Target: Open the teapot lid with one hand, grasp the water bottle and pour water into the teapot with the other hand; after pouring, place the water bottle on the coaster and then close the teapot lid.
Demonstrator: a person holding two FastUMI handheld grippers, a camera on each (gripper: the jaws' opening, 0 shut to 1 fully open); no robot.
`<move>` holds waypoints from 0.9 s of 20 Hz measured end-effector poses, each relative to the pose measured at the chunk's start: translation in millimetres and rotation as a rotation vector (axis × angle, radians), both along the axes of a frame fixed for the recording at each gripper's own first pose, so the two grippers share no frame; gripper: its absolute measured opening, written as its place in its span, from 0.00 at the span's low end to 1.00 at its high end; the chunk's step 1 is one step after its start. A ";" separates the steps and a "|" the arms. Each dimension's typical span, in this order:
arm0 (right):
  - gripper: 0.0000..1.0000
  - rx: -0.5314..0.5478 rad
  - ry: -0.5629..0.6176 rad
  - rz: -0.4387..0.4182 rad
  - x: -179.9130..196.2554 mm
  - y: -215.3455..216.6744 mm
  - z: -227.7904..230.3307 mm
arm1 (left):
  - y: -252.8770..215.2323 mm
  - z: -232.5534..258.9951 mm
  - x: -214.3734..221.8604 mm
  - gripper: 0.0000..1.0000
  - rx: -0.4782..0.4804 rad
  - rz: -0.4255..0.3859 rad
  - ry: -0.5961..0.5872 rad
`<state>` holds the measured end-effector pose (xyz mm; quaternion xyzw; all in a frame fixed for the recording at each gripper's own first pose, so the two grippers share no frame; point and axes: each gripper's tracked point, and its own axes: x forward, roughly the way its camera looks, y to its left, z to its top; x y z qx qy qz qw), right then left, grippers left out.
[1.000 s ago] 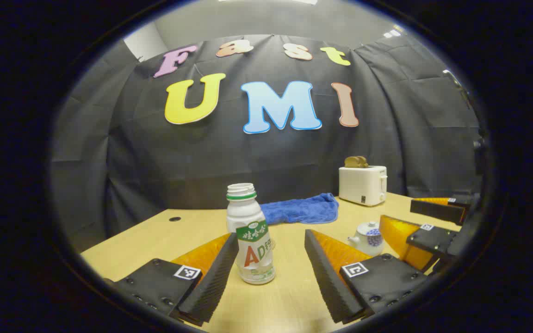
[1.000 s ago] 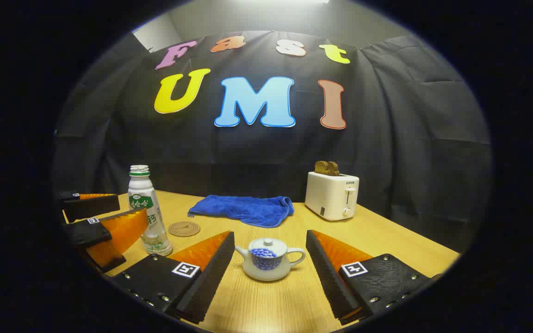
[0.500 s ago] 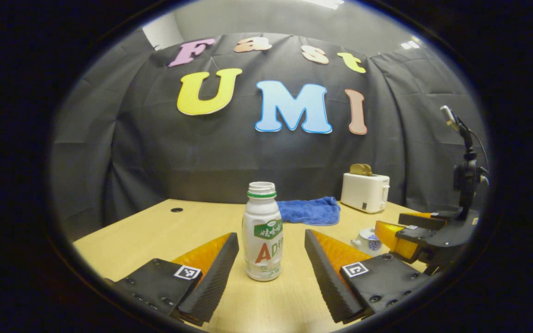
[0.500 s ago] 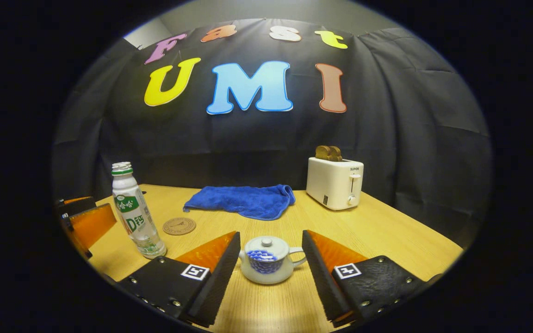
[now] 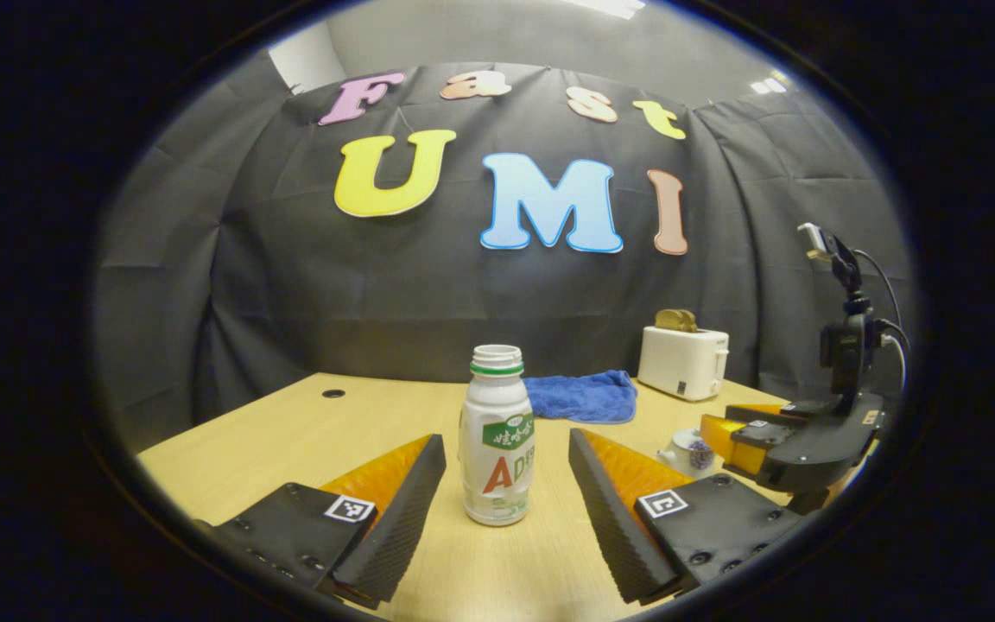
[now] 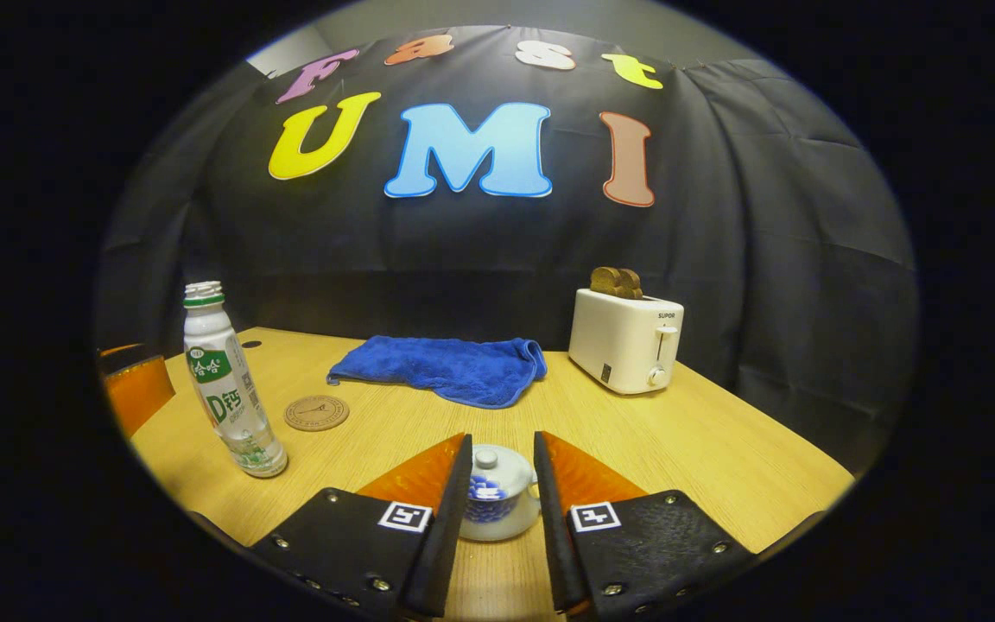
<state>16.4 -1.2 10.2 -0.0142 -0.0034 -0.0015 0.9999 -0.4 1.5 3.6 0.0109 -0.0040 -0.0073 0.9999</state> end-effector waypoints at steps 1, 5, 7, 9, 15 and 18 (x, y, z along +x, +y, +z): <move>0.44 -0.014 0.000 -0.002 1.9 0.3 0.0 | 0.5 1.9 -0.5 1.00 0.000 -0.001 -0.003; 0.44 -0.047 0.024 0.022 12.4 6.3 -2.0 | 1.1 0.4 -0.5 0.95 -0.003 -0.003 0.003; 0.44 -0.054 0.049 0.035 18.1 9.6 -8.7 | 2.2 -2.0 1.1 0.95 -0.008 -0.001 0.009; 0.45 -0.049 0.046 0.040 20.3 10.6 -7.2 | 3.0 -2.3 1.3 0.95 -0.015 0.001 0.013; 0.26 -0.047 0.003 0.039 20.5 11.3 -0.6 | 3.1 -5.3 2.3 1.00 -0.054 -0.003 0.024; 0.07 -0.077 0.013 0.019 22.3 11.7 -5.9 | 5.1 -3.9 1.7 0.95 -0.045 0.007 0.016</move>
